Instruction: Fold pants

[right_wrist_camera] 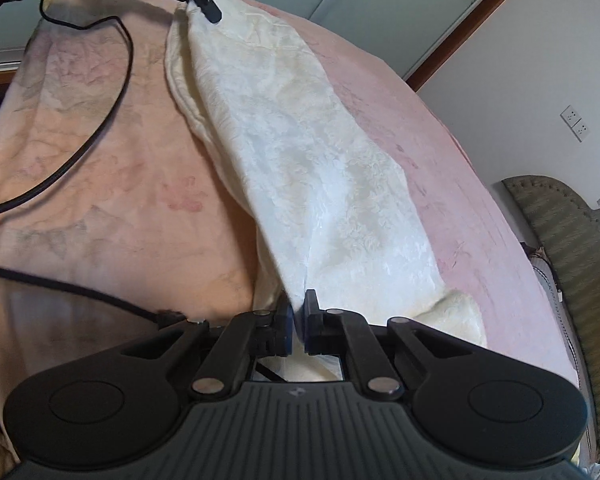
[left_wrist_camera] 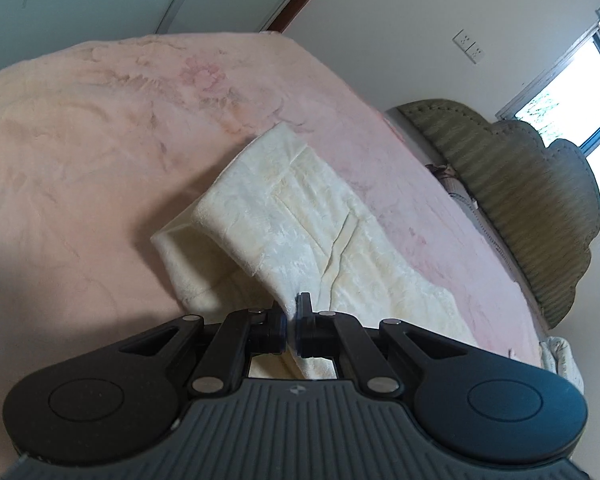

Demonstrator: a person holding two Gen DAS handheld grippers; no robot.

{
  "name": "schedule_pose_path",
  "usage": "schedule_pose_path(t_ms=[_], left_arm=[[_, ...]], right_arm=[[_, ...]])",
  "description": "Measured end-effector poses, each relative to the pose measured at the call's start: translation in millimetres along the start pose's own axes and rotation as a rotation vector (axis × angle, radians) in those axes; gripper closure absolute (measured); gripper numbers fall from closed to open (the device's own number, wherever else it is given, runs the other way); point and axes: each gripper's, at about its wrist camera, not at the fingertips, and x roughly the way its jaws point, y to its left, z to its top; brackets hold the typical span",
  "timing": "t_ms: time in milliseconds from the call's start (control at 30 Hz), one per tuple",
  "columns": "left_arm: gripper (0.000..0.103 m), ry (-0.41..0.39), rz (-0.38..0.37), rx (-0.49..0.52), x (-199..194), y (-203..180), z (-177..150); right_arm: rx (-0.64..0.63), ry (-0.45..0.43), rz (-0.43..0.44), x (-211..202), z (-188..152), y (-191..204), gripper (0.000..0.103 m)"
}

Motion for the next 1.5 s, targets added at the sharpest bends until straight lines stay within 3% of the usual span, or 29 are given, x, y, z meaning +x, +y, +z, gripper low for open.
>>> schedule_pose_path(t_ms=[167, 200, 233, 400, 500, 533, 567, 633, 667, 733, 800, 900, 967, 1000, 1067, 1133, 1233, 1367, 1500], left_arm=[[0.095, -0.012, 0.023, -0.013, 5, 3, -9], [0.092, -0.009, 0.029, -0.022, 4, 2, -9], [0.084, -0.008, 0.034, -0.025, 3, 1, -10], [0.082, -0.047, 0.111, 0.041, -21, -17, -6], [0.082, -0.102, 0.154, 0.108, -42, -32, -5], [0.081, -0.112, 0.153, 0.124, -46, -39, -5], [0.081, -0.114, 0.139, 0.142, -49, -46, -5], [0.072, -0.099, 0.090, 0.180, -47, -65, -5], [0.070, -0.087, 0.050, 0.207, -43, -77, -7], [0.062, -0.054, -0.018, 0.267, -33, -101, -15], [0.057, -0.018, -0.091, 0.337, -19, -125, -27], [0.056, 0.046, -0.175, 0.407, 5, -159, -48], [0.056, 0.071, -0.204, 0.425, 18, -174, -62], [0.056, 0.078, -0.211, 0.434, 24, -181, -69], [0.056, 0.091, -0.215, 0.448, 31, -191, -79], [0.055, 0.109, -0.222, 0.461, 38, -195, -88], [0.053, 0.114, -0.215, 0.489, 43, -196, -96], [0.051, 0.114, -0.203, 0.478, 48, -197, -93], [0.049, 0.111, -0.187, 0.442, 52, -191, -88]], right_arm=[[0.023, 0.014, 0.000, 7, -3, 6, 0.098], [0.032, 0.016, -0.009, 8, -2, 7, 0.097], [0.056, 0.013, -0.016, 7, -3, 9, 0.096], [0.056, -0.003, -0.089, -13, -15, 15, 0.093], [0.256, -0.033, -0.079, -40, -35, -8, 0.086], [0.343, -0.035, -0.100, -46, -47, -19, 0.073], [0.422, -0.019, -0.135, -46, -59, -29, 0.050], [0.554, 0.083, -0.178, -40, -86, -40, 0.032], [0.608, 0.131, -0.130, -37, -100, -39, 0.033], [0.725, 0.078, -0.051, -51, -116, -36, 0.034], [0.758, 0.041, -0.089, -70, -121, -27, 0.033], [0.913, -0.008, -0.149, -90, -137, -29, 0.033], [0.952, -0.044, -0.244, -95, -137, -34, 0.030], [0.975, -0.068, -0.288, -96, -135, -37, 0.028], [1.053, -0.102, -0.341, -90, -128, -48, 0.010], [1.085, -0.082, -0.375, -72, -119, -61, 0.003], [1.072, -0.028, -0.469, -31, -107, -75, 0.003], [1.204, 0.018, -0.400, 15, -123, -92, 0.000], [1.182, 0.037, -0.405, 19, -122, -89, 0.000]])
